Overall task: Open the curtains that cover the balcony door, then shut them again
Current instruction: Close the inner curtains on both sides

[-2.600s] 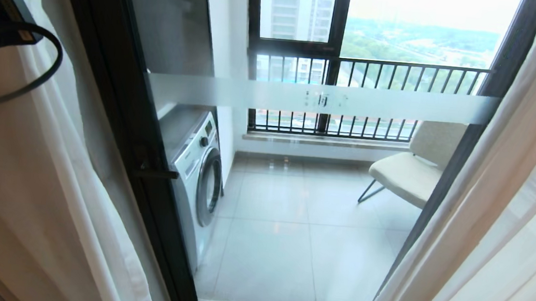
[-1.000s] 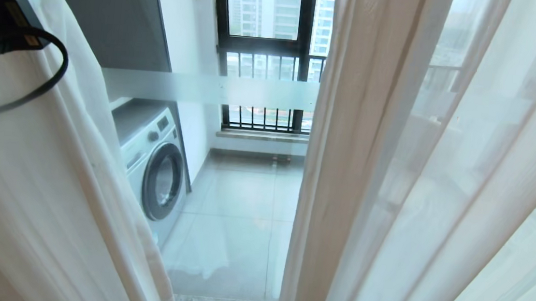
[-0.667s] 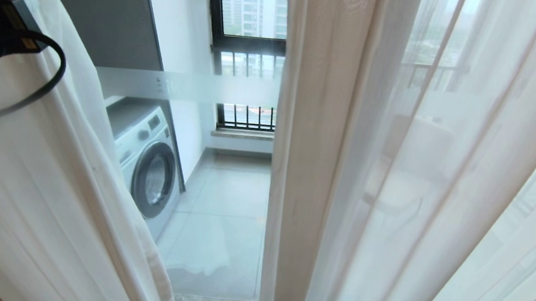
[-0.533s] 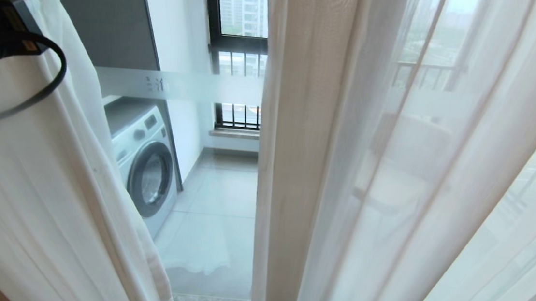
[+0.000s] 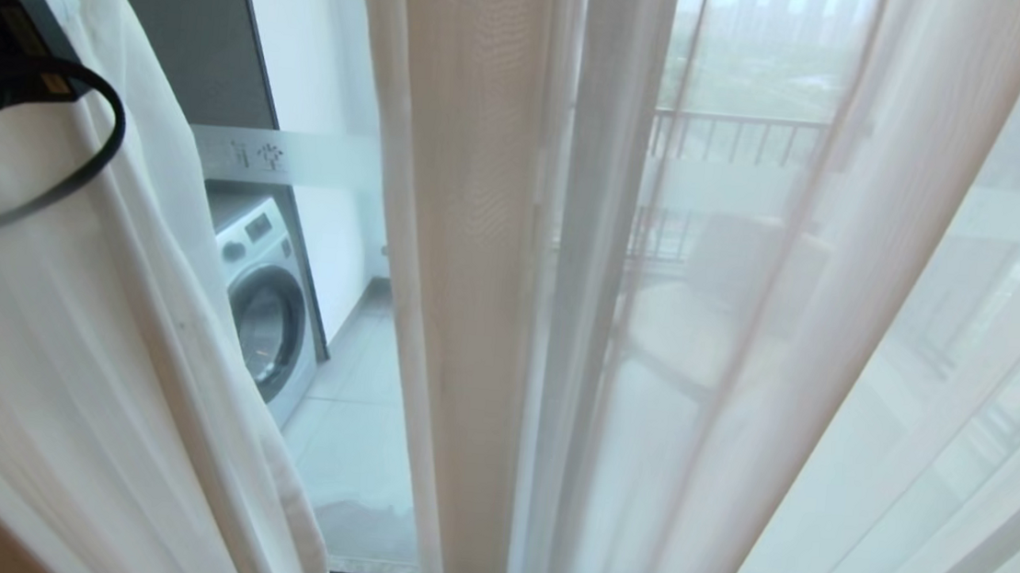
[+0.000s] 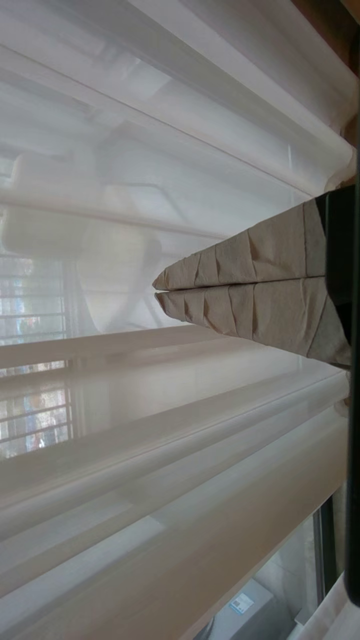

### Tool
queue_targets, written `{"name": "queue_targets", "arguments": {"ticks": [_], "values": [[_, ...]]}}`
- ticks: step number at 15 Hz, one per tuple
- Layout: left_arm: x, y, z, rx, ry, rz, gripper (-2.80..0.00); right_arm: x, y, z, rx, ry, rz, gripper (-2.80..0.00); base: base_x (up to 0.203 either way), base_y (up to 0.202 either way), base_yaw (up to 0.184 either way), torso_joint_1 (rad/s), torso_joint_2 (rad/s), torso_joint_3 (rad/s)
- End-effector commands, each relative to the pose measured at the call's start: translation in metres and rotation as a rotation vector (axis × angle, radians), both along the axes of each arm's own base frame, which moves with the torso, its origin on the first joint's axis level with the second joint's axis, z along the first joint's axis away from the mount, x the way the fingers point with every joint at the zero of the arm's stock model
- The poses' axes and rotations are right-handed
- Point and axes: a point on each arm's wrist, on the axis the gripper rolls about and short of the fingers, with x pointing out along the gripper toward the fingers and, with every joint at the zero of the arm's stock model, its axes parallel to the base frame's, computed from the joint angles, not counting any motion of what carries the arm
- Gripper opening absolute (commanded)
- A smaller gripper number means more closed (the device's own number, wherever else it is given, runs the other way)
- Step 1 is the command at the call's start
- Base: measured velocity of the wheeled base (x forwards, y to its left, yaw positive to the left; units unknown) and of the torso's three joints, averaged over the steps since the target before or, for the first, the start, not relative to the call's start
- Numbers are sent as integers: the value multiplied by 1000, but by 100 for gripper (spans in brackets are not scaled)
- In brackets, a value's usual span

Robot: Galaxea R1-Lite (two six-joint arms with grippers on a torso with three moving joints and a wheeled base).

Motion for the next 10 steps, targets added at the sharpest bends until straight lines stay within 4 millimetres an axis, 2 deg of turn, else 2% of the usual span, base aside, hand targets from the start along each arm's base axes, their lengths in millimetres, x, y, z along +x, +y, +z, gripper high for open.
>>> {"name": "queue_targets", "arguments": {"ticks": [1, 10], "values": [[-1, -1, 1, -1, -6, -6, -280, 0, 0, 0, 0, 1, 0, -280, 0, -195, 1, 1, 2, 2], [-2, -1, 1, -1, -7, -7, -280, 0, 0, 0, 0, 0, 0, -280, 0, -192, 2, 4, 2, 2]]}}
